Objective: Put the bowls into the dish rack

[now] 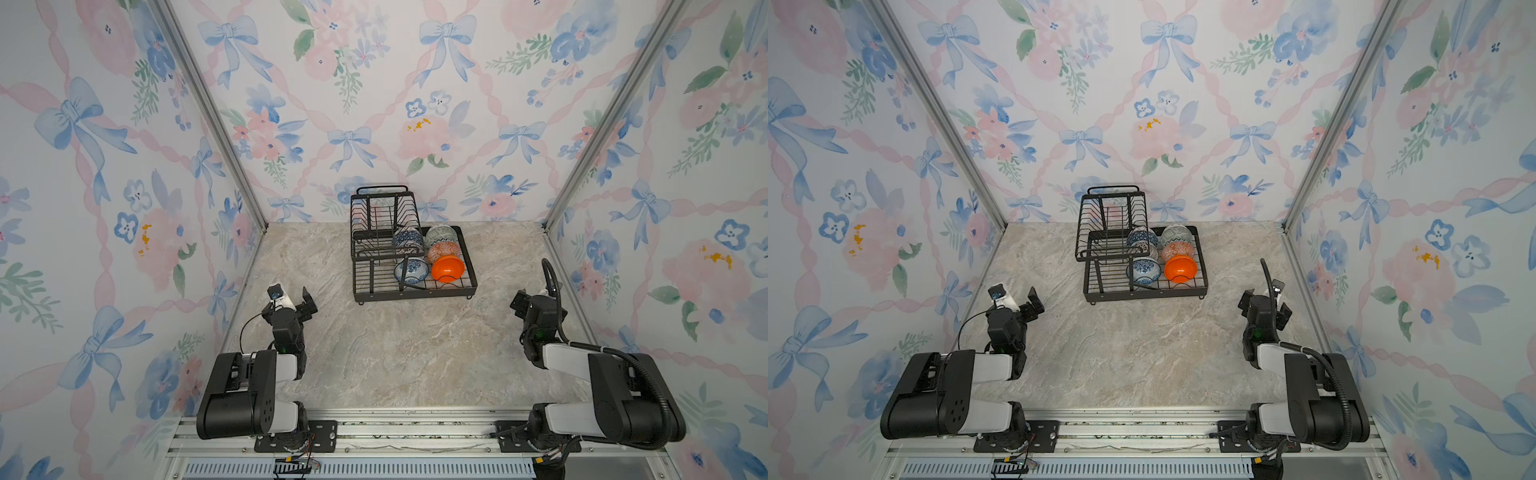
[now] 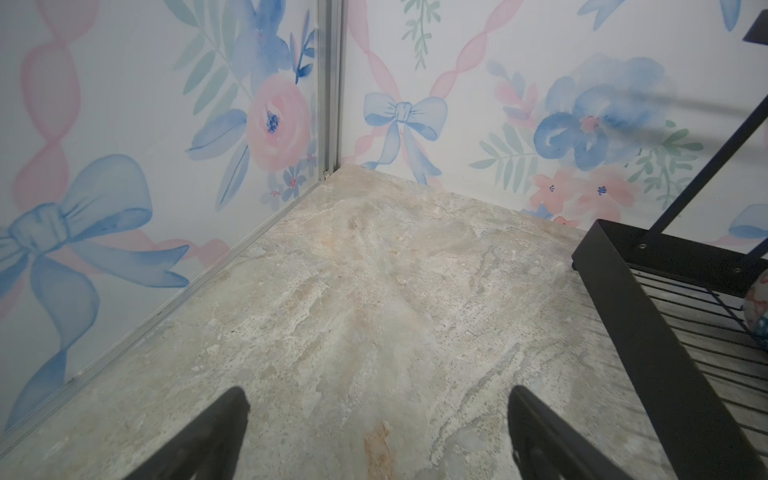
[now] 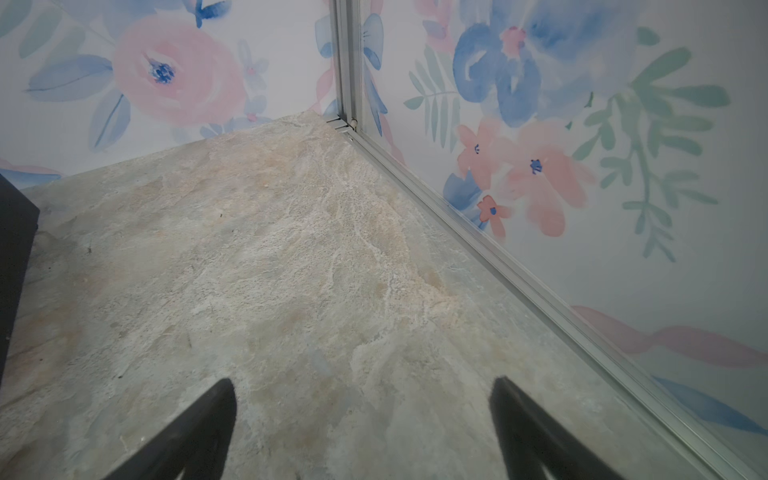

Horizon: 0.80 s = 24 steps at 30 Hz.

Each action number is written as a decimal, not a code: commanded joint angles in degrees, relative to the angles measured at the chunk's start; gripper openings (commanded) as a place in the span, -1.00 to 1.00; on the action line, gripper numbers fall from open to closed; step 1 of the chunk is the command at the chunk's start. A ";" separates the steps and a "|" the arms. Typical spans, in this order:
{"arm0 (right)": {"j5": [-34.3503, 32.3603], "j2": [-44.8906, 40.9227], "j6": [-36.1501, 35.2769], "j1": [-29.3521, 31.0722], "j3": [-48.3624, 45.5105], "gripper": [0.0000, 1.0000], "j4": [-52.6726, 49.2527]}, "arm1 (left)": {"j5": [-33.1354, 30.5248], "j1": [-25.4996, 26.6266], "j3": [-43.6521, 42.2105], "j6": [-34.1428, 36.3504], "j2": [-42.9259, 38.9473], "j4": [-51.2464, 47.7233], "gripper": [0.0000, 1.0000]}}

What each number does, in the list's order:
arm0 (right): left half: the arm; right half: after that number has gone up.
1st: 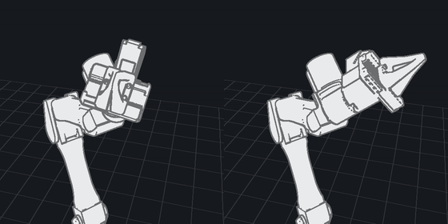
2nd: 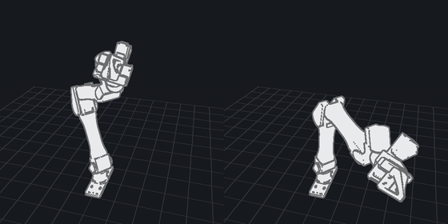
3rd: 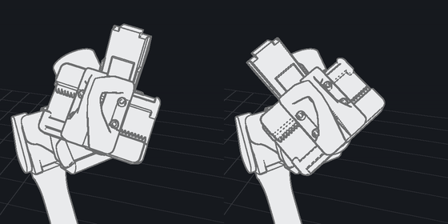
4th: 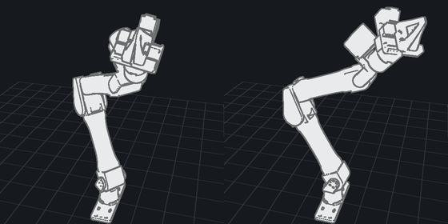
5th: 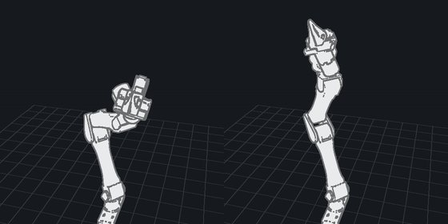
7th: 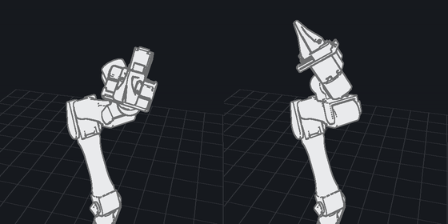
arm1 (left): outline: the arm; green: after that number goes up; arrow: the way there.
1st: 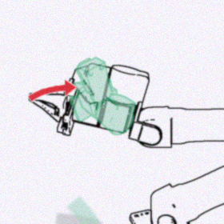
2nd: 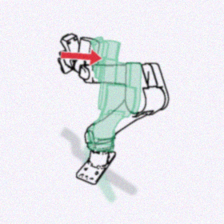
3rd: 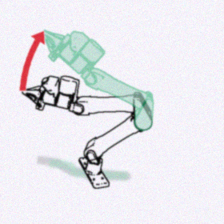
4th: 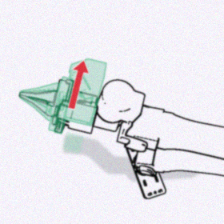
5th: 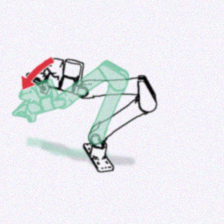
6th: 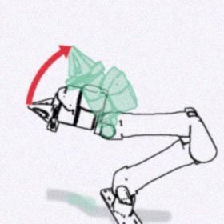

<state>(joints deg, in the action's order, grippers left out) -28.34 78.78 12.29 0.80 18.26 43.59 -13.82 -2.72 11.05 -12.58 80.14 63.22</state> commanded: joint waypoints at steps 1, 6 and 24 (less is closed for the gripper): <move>1.87 0.49 -1.55 -0.29 -1.11 0.94 6.84 | -0.13 3.25 -1.19 5.85 2.69 5.97 0.96; 3.89 1.57 -3.75 0.50 -3.54 0.93 13.05 | 6.92 4.76 2.46 10.65 8.31 5.05 0.96; 23.26 9.81 -12.43 1.90 4.33 0.93 7.91 | 5.97 5.09 2.59 11.13 9.69 6.73 0.96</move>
<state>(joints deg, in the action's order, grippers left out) -7.01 88.51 0.99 2.74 22.06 53.15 -8.45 2.22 12.99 -2.52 89.34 69.17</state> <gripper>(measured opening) 0.968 0.980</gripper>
